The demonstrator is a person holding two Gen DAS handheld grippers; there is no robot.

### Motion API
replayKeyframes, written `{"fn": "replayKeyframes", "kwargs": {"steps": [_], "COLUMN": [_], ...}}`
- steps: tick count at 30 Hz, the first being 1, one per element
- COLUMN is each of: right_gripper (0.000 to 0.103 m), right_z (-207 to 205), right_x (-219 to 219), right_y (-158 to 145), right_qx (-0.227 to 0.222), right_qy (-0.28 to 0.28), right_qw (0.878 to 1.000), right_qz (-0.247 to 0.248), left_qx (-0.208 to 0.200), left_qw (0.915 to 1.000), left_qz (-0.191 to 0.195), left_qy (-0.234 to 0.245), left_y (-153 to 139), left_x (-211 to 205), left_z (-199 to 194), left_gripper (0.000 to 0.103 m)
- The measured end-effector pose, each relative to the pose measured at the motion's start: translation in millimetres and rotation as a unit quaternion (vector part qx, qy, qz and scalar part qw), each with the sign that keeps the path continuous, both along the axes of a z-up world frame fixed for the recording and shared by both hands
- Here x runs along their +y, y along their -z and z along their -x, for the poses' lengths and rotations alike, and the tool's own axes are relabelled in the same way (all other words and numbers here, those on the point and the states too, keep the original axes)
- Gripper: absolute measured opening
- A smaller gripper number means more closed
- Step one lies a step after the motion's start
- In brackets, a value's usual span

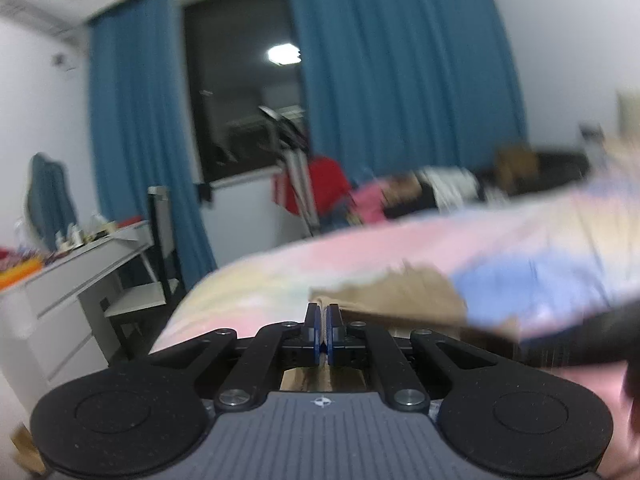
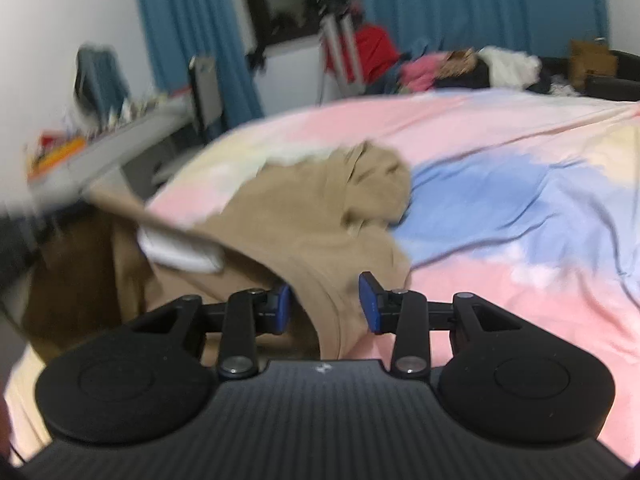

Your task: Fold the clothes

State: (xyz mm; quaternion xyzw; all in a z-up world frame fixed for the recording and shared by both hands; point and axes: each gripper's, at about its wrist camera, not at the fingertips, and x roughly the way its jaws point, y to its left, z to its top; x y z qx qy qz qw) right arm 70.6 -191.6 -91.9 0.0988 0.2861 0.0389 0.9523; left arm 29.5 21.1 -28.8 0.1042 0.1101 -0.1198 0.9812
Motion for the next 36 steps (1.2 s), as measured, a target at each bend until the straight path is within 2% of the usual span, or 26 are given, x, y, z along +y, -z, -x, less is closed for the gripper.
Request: {"fn": "replayKeyframes", "kwargs": {"steps": [4, 8, 11, 15, 18, 21, 22, 23, 27, 31, 36], "right_gripper": [0.038, 0.038, 0.039, 0.039, 0.039, 0.038, 0.035, 0.025, 0.011, 0.010, 0.009], "right_z": [-2.5, 9.5, 17.9, 8.8, 5.5, 5.9, 3.7, 3.2, -1.9, 0.1, 7.9], "right_x": [15.2, 4.0, -12.6, -15.3, -16.7, -19.7, -20.4, -23.2, -27.4, -29.3, -36.0], "right_y": [8.8, -3.9, -12.6, -5.5, -1.7, -1.8, -0.6, 0.4, 6.3, 4.9, -6.0], "right_qx": [0.027, -0.018, -0.052, -0.033, -0.026, -0.030, -0.028, -0.023, -0.003, -0.006, -0.033], "right_qy": [-0.016, 0.071, 0.111, 0.103, 0.097, 0.085, 0.080, 0.074, 0.063, 0.062, 0.066], "right_qw": [0.999, 0.996, 0.992, 0.994, 0.995, 0.996, 0.996, 0.996, 0.995, 0.994, 0.991], "right_qz": [0.040, 0.053, 0.015, 0.015, 0.006, -0.015, -0.030, -0.049, -0.081, -0.093, -0.108], "left_qx": [-0.035, -0.054, -0.032, 0.018, 0.044, 0.058, 0.058, 0.058, 0.070, 0.085, 0.095], "left_qw": [0.9980, 0.9950, 0.9961, 0.9976, 0.9979, 0.9974, 0.9974, 0.9975, 0.9969, 0.9955, 0.9942], "left_qz": [0.048, 0.071, 0.072, 0.062, 0.048, 0.040, 0.036, 0.033, 0.031, 0.036, 0.031], "left_qy": [-0.023, -0.045, -0.040, -0.024, -0.003, 0.020, 0.023, 0.024, 0.019, 0.020, 0.039], "left_y": [-19.2, -34.1, -35.3, -24.6, -14.1, -2.6, -0.1, 4.9, 14.4, 19.8, 24.5], "left_x": [15.2, 26.3, 30.0, 24.9, 16.4, 7.6, 5.2, 3.8, -2.4, -0.3, -2.7], "left_z": [8.9, 20.6, 24.6, 23.4, 26.9, 32.3, 33.4, 34.7, 34.9, 30.6, 30.6], "left_gripper": [0.002, 0.000, 0.000, 0.002, 0.008, 0.020, 0.026, 0.030, 0.035, 0.044, 0.050]}}
